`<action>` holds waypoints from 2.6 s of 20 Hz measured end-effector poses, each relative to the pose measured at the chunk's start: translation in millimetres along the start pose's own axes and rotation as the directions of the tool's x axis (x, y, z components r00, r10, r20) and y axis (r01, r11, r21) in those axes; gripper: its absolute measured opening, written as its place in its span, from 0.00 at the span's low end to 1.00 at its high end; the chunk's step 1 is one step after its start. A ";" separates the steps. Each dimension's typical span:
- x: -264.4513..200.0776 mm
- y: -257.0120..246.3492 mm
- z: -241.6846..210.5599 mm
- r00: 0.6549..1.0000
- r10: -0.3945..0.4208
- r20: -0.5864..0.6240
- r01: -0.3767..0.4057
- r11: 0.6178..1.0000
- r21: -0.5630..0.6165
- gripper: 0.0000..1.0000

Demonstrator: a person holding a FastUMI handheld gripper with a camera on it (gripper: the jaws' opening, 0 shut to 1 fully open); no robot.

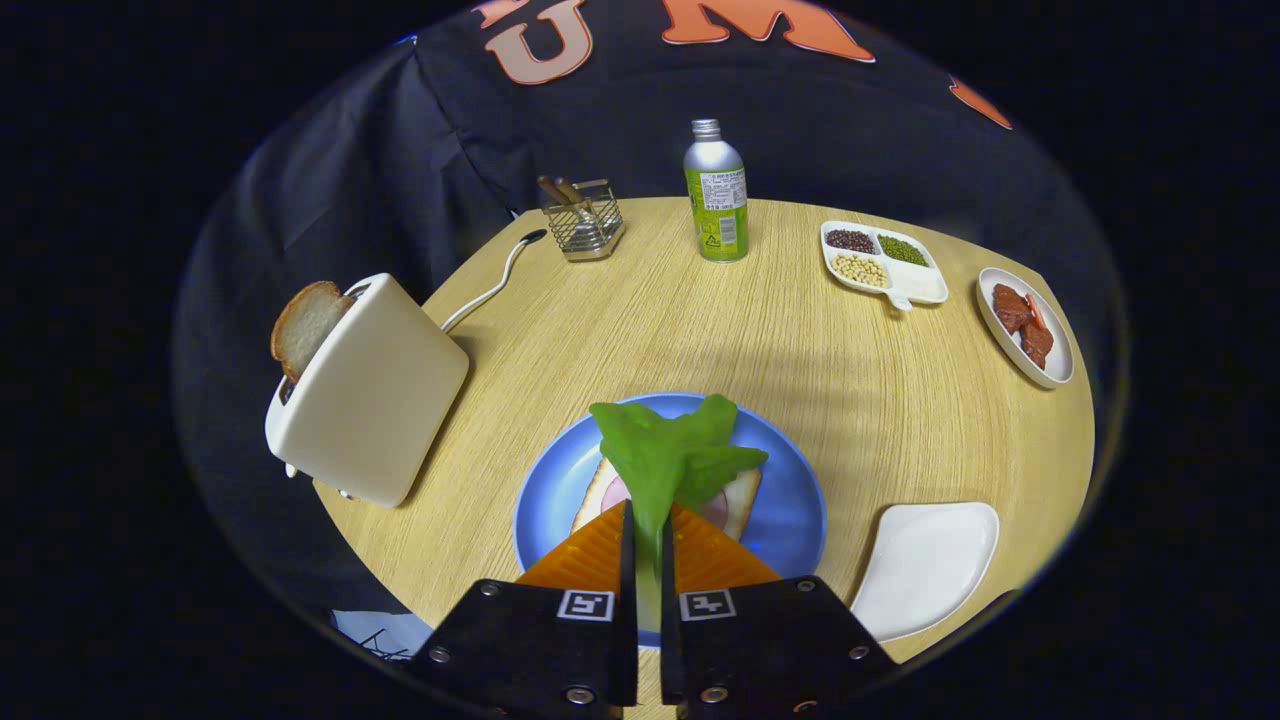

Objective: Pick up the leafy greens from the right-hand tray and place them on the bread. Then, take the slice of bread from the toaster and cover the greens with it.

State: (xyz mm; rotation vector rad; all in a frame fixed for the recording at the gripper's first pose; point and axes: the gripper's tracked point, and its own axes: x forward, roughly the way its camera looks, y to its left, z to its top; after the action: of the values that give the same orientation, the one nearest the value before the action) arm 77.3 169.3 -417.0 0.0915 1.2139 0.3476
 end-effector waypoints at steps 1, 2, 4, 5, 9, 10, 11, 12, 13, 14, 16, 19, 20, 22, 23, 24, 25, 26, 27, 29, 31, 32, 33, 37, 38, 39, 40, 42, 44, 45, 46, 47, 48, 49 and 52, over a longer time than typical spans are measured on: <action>3.9 2.8 -0.4 1.000 0.002 -0.004 -0.002 1.000 -0.006 0.09; 6.7 4.1 -3.0 1.000 0.004 -0.012 -0.004 1.000 -0.012 0.11; 9.2 11.2 -11.0 0.999 0.020 -0.041 -0.020 1.000 -0.017 0.12; 9.9 15.8 -12.1 0.998 0.035 -0.045 -0.036 0.999 -0.019 0.13; 14.5 6.3 -14.3 0.998 0.024 -0.050 -0.025 0.999 -0.020 0.20; 14.8 4.5 -16.3 0.998 0.019 -0.059 -0.020 1.000 -0.019 0.24; 15.7 3.3 -17.9 0.998 0.021 -0.063 -0.022 1.000 -0.016 0.26; 16.5 0.8 -18.2 0.998 0.016 -0.062 -0.016 1.000 -0.014 0.30; 17.3 -3.0 -17.9 0.998 0.004 -0.058 -0.005 1.000 -0.016 0.32; 17.5 -7.9 -17.6 0.999 -0.017 -0.052 0.016 1.000 -0.020 0.35; 17.5 -19.0 -15.4 0.997 -0.060 -0.038 0.059 0.998 -0.029 0.39; 16.7 -17.5 -15.7 0.997 -0.072 -0.029 0.071 0.996 -0.049 0.47; 16.2 -15.8 -17.5 0.997 -0.075 -0.028 0.074 0.995 -0.062 0.52; 15.7 -14.9 -18.8 0.995 -0.093 -0.025 0.090 0.992 -0.085 0.59; 15.8 -15.4 -17.4 0.994 -0.104 -0.021 0.102 0.990 -0.095 0.61; 15.1 -17.0 -16.2 0.993 -0.118 -0.014 0.116 0.988 -0.105 0.68; 12.0 -18.7 -13.3 0.992 -0.128 -0.004 0.127 0.986 -0.111 0.72; 8.9 -18.1 -8.9 0.991 -0.131 0.014 0.132 0.985 -0.112 0.76; 5.8 -18.0 -4.3 0.991 -0.131 0.030 0.134 0.985 -0.110 0.78; 2.3 -15.7 -1.3 0.991 -0.130 0.044 0.134 0.986 -0.104 0.81; 1.3 -10.5 -0.8 0.992 -0.121 0.046 0.126 0.987 -0.105 0.84; 1.4 -9.7 -0.9 0.991 -0.123 0.046 0.128 0.985 -0.114 0.86; 1.6 -10.1 -0.2 0.990 -0.130 0.048 0.135 0.983 -0.122 0.86; -7.5 4.5 11.2 0.991 -0.118 0.066 0.125 0.985 -0.115 0.86; -13.7 11.6 17.2 0.991 -0.110 0.080 0.119 0.985 -0.122 0.86; -20.4 20.2 24.4 0.990 -0.101 0.095 0.112 0.986 -0.126 0.86; -27.5 29.9 29.3 0.991 -0.090 0.102 0.102 0.987 -0.125 0.86; -40.1 50.2 40.8 0.991 -0.073 0.115 0.088 0.987 -0.136 0.88; -50.0 74.1 49.7 0.992 -0.053 0.119 0.071 0.985 -0.158 0.92; -55.0 89.6 53.9 0.993 -0.032 0.117 0.051 0.986 -0.160 0.93; -60.5 107.3 57.7 0.993 -0.004 0.117 0.023 0.987 -0.159 0.95; -64.0 124.2 61.9 0.992 0.025 0.120 -0.006 0.987 -0.158 0.95; -66.2 137.8 64.9 0.992 0.046 0.120 -0.026 0.986 -0.164 0.95; -68.5 148.3 66.0 0.993 0.049 0.111 -0.029 0.984 -0.175 0.95; -74.2 181.2 72.7 0.994 0.059 0.093 -0.038 0.977 -0.208 0.96</action>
State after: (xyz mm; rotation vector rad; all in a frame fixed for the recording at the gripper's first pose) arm 83.6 325.7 -278.6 -0.0410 1.0726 0.5043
